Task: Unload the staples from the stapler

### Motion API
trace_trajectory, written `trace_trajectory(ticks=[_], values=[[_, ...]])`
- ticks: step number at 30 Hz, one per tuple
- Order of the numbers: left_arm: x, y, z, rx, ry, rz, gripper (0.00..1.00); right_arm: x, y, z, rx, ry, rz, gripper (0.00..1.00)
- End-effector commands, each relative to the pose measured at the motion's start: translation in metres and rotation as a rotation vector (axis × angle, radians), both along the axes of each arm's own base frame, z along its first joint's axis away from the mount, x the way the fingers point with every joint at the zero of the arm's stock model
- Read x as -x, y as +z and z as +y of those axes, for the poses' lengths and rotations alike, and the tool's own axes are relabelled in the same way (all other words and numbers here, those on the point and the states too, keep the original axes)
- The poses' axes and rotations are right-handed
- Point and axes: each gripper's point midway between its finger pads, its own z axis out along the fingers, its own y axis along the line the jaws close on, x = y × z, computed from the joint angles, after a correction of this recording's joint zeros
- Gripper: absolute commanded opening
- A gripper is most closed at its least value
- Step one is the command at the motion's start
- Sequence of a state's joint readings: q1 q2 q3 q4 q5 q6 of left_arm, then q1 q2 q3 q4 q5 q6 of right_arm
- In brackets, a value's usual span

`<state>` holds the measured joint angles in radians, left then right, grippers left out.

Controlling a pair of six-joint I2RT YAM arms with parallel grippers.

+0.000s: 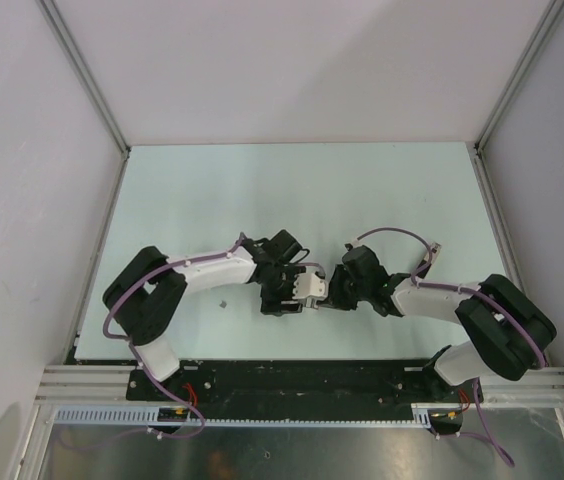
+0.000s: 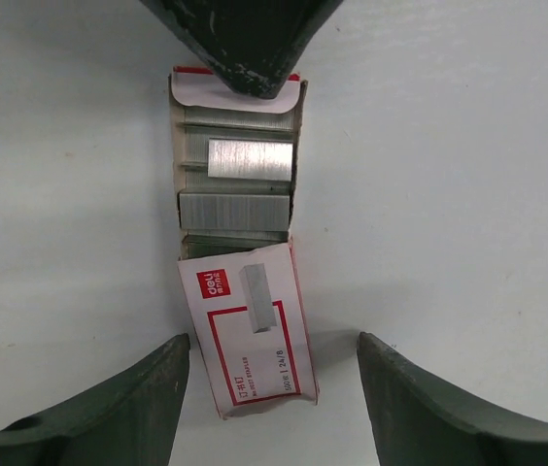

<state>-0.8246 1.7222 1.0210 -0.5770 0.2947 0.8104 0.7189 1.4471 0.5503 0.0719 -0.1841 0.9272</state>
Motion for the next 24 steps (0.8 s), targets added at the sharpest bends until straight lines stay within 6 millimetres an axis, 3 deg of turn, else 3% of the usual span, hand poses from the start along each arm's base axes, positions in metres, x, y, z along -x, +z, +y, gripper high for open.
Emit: trace_trajectory(ticks=[1,11,17,24], values=[[0.003,-0.006,0.001,0.004,-0.048,-0.03,0.72,-0.008,0.012,0.007,-0.013,-0.007,-0.033,0.1],[0.004,-0.008,0.005,0.002,-0.028,-0.036,0.67,-0.008,0.03,-0.004,-0.03,-0.025,-0.058,0.15],[0.002,-0.005,0.002,0.012,-0.019,-0.042,0.66,-0.002,0.016,-0.015,0.0,-0.036,-0.016,0.16],[0.001,-0.006,0.002,0.01,-0.013,-0.047,0.68,-0.004,0.003,-0.013,-0.02,-0.035,0.001,0.19]])
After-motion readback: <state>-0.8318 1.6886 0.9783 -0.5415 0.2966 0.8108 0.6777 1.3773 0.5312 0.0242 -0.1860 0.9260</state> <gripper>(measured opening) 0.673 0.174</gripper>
